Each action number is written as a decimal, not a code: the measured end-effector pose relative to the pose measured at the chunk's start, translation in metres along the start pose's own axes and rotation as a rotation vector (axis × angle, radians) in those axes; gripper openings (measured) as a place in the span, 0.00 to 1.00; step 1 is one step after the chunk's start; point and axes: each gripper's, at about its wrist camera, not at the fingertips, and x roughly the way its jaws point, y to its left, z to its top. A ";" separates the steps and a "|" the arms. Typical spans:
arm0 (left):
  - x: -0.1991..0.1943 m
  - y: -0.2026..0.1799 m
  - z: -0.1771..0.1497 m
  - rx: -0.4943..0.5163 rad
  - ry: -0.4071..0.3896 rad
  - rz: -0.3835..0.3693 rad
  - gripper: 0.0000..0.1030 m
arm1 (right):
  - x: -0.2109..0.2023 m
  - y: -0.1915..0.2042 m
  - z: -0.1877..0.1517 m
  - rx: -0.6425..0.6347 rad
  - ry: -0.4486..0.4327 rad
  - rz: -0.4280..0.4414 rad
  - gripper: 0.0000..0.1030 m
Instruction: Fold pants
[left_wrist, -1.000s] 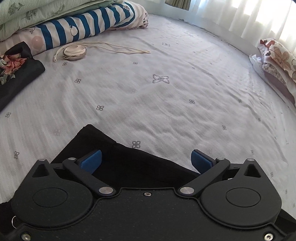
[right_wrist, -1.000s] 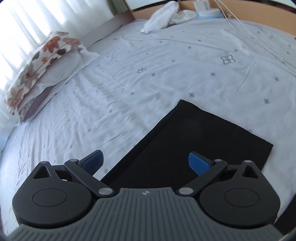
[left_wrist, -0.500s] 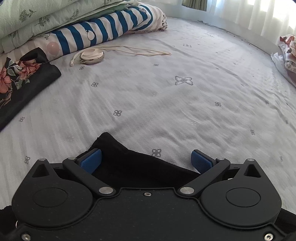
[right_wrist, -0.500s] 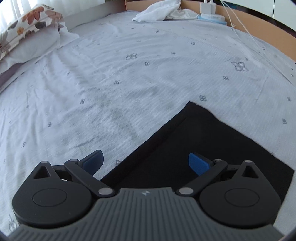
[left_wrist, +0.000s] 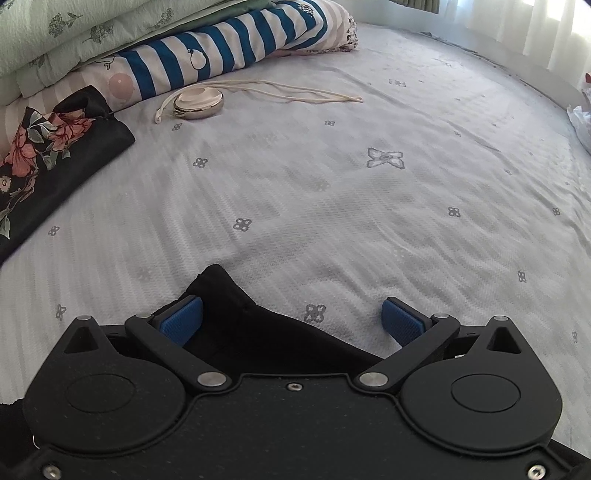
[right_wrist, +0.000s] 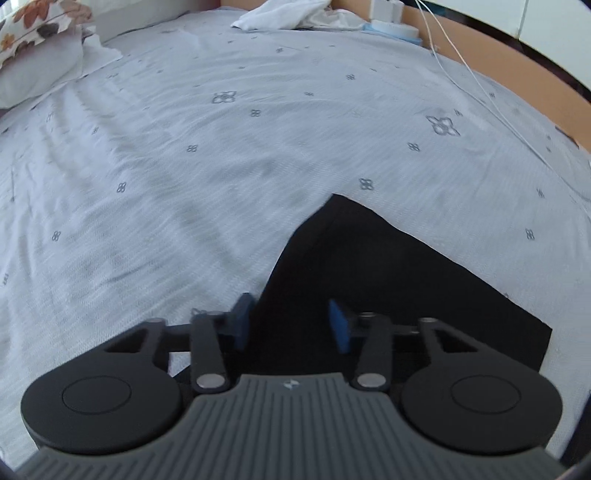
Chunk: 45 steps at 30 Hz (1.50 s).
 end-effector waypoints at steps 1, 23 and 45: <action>0.000 0.000 0.000 0.006 0.002 0.001 1.00 | -0.002 -0.006 0.000 0.007 0.002 0.015 0.25; -0.011 0.040 -0.002 -0.109 -0.037 -0.182 0.91 | -0.010 -0.090 -0.021 0.144 0.023 0.229 0.05; -0.100 0.111 0.000 -0.124 -0.128 -0.286 0.09 | -0.088 -0.162 -0.025 0.175 -0.071 0.372 0.02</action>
